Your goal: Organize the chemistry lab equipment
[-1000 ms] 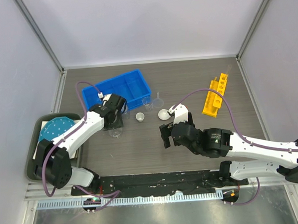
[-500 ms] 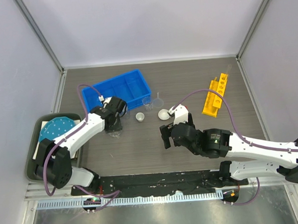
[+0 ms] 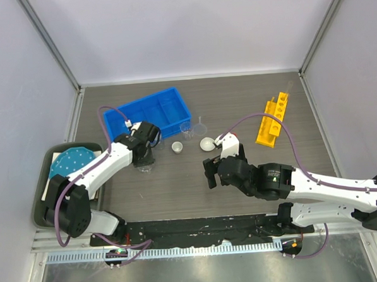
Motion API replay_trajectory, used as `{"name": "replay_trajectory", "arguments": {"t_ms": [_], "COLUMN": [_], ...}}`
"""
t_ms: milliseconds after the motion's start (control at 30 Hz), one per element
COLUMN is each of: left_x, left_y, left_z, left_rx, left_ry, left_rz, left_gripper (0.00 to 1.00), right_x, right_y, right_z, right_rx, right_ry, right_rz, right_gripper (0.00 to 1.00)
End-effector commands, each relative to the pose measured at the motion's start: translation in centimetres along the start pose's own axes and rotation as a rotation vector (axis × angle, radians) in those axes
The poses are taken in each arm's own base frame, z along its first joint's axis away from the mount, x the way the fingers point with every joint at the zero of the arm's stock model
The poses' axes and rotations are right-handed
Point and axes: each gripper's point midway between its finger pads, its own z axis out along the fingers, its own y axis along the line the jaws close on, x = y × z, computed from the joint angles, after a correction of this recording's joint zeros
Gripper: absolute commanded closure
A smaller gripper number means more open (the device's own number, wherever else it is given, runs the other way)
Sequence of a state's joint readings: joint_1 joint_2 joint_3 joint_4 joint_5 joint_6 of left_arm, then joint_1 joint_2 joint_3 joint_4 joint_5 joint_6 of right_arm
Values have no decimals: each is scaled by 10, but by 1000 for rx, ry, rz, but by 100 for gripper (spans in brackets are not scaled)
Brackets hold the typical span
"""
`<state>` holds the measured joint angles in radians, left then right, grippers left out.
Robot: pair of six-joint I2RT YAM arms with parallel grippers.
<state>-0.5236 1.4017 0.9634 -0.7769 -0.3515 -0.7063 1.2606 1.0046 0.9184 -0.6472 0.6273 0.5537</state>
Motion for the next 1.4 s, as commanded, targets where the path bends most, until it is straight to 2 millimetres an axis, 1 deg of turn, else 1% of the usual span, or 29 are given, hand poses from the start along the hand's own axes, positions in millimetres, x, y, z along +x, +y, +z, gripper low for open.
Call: {"name": "replay_trajectory", "arguments": {"t_ms": [0,67,100,167,200,267,300,367,400,467,500,533,600,667,700,733,800,833,867,933,967,1033,1067,1100,1167,1200,1267,1300,1367], "left_x": [-20,-23,-30,-35,-44,-51,-63,-71,-85,-96,-106,-112,-128,-141,-150,-156,-173,-177,-188,-199,-205,-212,-217,-219,-228,-228,-233,-232,-235], "left_y": [0,5,3,8,6,9,8,11,11,16,16,22,26,36,38,45,51,56,57,61,58,63,60,61,67,66,71,72,74], "left_z": [-21,-30,-38,-49,-59,-70,-80,-90,-98,-103,-106,-105,-106,-96,-97,-89,-89,-79,-83,-77,-71,-63,-54,-50,-41,-30,-20,-9,2], "left_rx": [11,4,12,6,17,14,23,10,6,-14,-13,-23,-20,-21,-15,-26,-24,-37,-30,-26,-22,-27,-22,-20,-19,-11,-7,-4,-1], "left_ry": [-64,-68,-84,-94,-116,-132,-162,-177,-205,-215,-226,-225,-239,-220,-229,-212,-224,-201,-218,-220,-212,-201,-186,-178,-177,-157,-154,-131,-125], "left_rz": [-7,1,-3,6,0,4,-1,4,4,-3,-13,-20,-52,-83,-97,-120,-139,-154,-165,-189,-193,-209,-213,-220,-249,-252,-276,-293,-307], "left_gripper": [100,100,100,100,100,100,100,100,100,100,100,100,100,100,100,100,100,100,100,100,100,100,100,100,100,100,100,100,100], "right_x": [-10,-11,-11,-12,-12,-11,-12,-13,-15,-15,-16,-16,-17,-18,-19,-19,-18,-18,-18,-18,-19,-21,-22,-23,-25,-26,-29,-30,-32], "right_y": [1,1,0,1,2,2,2,2,2,1,1,1,0,-2,-2,-2,-2,-3,-3,-3,-3,-2,-1,-2,-4,-5,-7,-7,-9], "right_z": [-4,-4,-4,-4,-4,-4,-4,-5,-6,-7,-8,-9,-10,-11,-12,-13,-14,-14,-14,-15,-15,-17,-17,-17,-19,-21,-24,-25,-28], "right_rx": [0,0,0,-4,-4,-5,-6,-8,-10,-10,-9,-12,-8,-6,-8,-9,-13,-14,-14,-17,-17,-25,-25,-25,-21,-19,-20,-20,-22], "right_ry": [-46,-48,-47,-51,-51,-50,-50,-52,-56,-58,-60,-62,-62,-62,-65,-65,-65,-66,-66,-68,-71,-72,-72,-73,-75,-80,-88,-91,-98], "right_rz": [42,45,44,47,45,45,43,42,44,42,41,41,37,33,36,35,38,40,39,36,37,34,31,27,23,23,26,28,36], "right_gripper": [6,6,6,6,6,6,6,6,6,6,6,6,6,6,6,6,6,6,6,6,6,6,6,6,6,6,6,6,6]}}
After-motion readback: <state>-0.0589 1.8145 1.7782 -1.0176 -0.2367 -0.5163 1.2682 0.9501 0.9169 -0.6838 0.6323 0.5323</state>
